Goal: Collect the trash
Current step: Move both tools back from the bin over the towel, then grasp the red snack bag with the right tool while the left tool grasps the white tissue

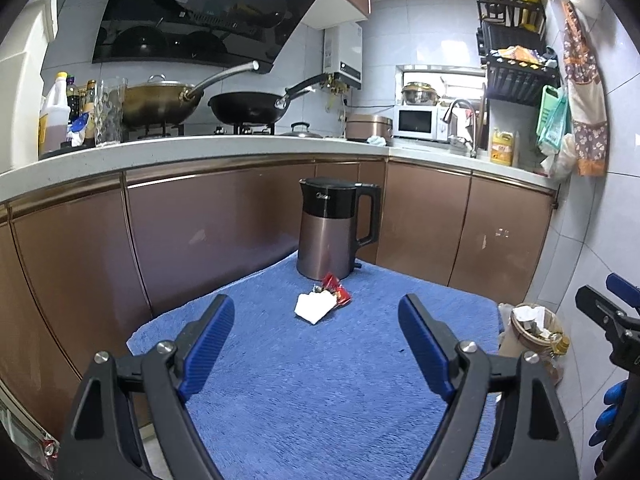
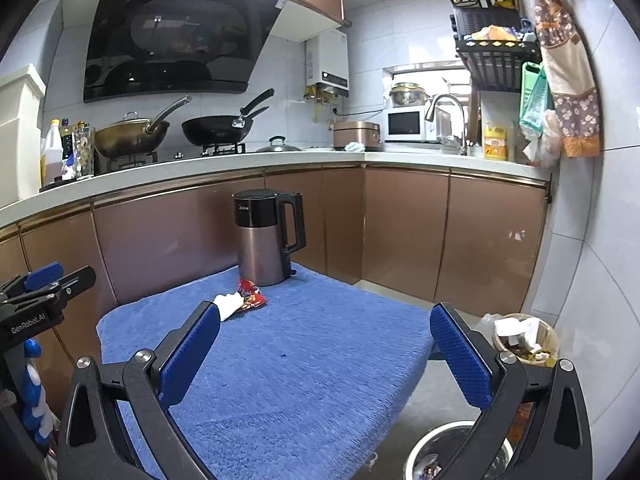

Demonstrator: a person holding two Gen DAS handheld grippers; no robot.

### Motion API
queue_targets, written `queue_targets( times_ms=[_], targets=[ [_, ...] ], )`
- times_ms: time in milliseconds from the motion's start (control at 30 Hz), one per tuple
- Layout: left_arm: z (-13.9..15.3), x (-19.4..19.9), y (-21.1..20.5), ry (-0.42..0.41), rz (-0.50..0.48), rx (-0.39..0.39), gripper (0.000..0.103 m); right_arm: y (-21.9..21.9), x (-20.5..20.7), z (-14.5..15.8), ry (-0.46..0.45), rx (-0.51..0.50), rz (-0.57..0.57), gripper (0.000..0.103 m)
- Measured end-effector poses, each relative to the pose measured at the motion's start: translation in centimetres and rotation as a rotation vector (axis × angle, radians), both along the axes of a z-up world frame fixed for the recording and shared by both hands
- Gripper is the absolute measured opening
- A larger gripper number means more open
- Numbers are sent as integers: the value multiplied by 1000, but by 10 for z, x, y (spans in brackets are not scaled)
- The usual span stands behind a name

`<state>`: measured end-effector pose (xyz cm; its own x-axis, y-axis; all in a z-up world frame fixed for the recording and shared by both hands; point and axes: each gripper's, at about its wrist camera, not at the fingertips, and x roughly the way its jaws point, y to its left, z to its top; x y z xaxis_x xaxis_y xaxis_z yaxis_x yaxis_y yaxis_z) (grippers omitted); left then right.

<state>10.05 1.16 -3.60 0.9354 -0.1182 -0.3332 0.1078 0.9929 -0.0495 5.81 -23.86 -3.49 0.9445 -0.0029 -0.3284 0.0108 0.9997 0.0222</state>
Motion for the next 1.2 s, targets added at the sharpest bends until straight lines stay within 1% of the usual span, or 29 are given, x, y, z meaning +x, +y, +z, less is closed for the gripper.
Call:
queue_targets(
  times_ms=[67, 200, 233, 333, 467, 567, 600, 633, 733, 800, 933, 1033, 1133, 1200],
  targets=[
    [-8, 10, 3, 13, 8, -8, 84, 2, 9, -5, 12, 4, 8, 103],
    [-24, 34, 14, 60, -1, -40, 84, 7, 32, -18, 77, 15, 38, 103],
    [-30, 43, 19, 86, -5, -46, 84, 10, 39, -23, 107, 9, 46, 103],
    [-48, 66, 29, 161, -24, -28, 84, 17, 63, -36, 193, 3, 82, 103],
    [-76, 105, 46, 261, -40, -10, 83, 24, 98, -53, 262, 20, 141, 103],
    [-90, 136, 56, 316, -75, -31, 83, 31, 132, -63, 307, 37, 185, 99],
    [-93, 147, 58, 331, -92, -39, 83, 34, 147, -66, 321, 44, 206, 95],
    [-98, 161, 57, 350, -121, -47, 83, 36, 157, -69, 330, 49, 220, 89],
    [-108, 193, 51, 383, -175, -44, 83, 42, 198, -79, 367, 97, 277, 80],
    [-116, 219, 42, 403, -222, -34, 83, 47, 227, -87, 390, 132, 303, 78],
    [-131, 266, 26, 437, -275, -18, 83, 59, 284, -106, 432, 181, 353, 76],
    [-146, 299, 20, 470, -290, -22, 83, 65, 320, -123, 465, 240, 387, 76],
    [-159, 323, 17, 504, -305, -45, 83, 72, 354, -140, 494, 296, 402, 76],
    [-168, 335, 16, 522, -307, -50, 83, 78, 372, -146, 500, 313, 415, 76]
  ],
)
